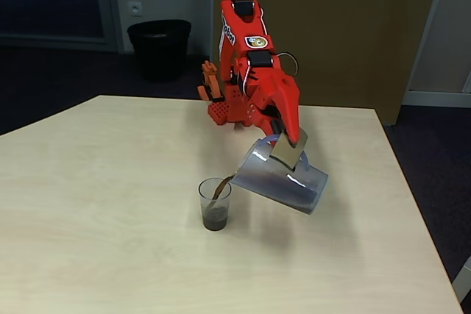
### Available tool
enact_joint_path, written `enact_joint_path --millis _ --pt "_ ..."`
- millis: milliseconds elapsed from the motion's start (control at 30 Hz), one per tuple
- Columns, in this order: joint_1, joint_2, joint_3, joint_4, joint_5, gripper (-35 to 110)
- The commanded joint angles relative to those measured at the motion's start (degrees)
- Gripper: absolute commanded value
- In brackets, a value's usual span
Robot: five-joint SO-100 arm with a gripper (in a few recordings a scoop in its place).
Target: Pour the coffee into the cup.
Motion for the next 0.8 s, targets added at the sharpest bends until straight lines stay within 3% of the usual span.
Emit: enact_joint_path --millis 0,767 --pt "0.3 2.3 0.4 -2.5 1.7 0" --pt "1.1 1.6 0.9 -4.9 4.0 0"
